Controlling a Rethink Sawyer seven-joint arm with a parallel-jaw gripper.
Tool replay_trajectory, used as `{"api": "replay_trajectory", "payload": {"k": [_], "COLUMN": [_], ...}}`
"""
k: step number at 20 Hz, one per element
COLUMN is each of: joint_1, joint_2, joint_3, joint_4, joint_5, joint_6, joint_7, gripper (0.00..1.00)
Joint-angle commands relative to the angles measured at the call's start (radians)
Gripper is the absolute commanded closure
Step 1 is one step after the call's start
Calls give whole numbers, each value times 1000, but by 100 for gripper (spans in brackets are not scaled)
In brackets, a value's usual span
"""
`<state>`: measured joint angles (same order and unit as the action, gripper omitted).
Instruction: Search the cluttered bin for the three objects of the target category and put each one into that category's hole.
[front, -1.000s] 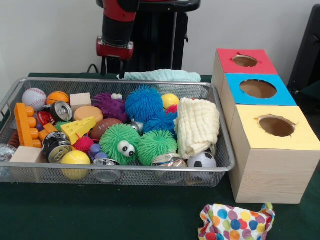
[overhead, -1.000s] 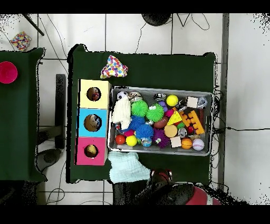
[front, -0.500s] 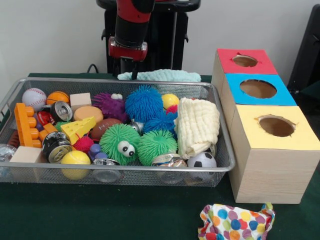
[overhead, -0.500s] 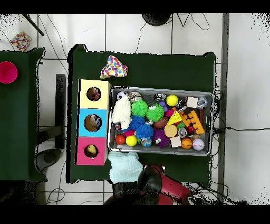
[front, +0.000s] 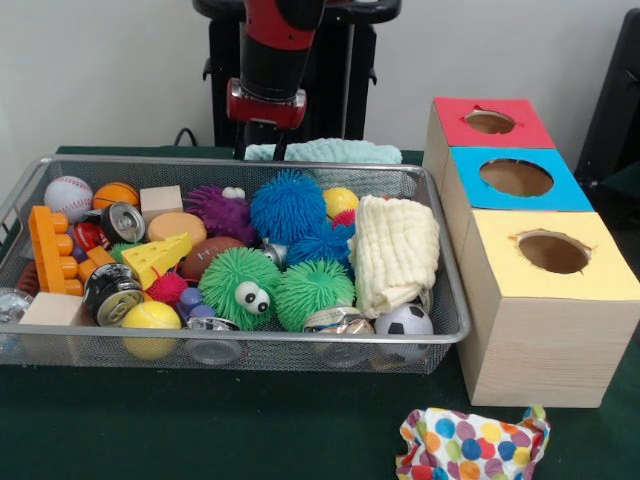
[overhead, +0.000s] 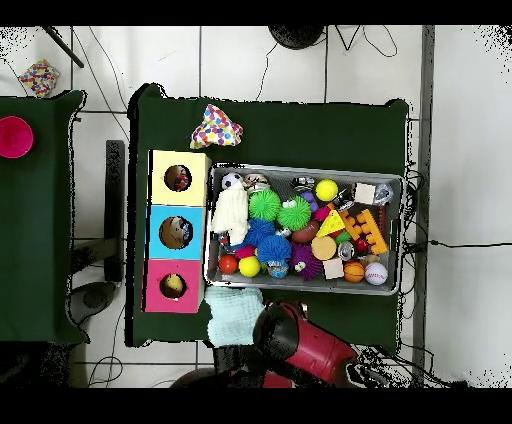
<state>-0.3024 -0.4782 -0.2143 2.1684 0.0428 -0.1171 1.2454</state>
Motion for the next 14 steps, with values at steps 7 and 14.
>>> {"api": "replay_trajectory", "payload": {"k": [7,14], "joint_1": [144,204], "joint_2": [123,155], "joint_3": [-4,-61], "joint_4": [-401,-482], "joint_5": [131,109], "joint_6": [296,415], "joint_7": [128,170], "gripper": [0,0]}}
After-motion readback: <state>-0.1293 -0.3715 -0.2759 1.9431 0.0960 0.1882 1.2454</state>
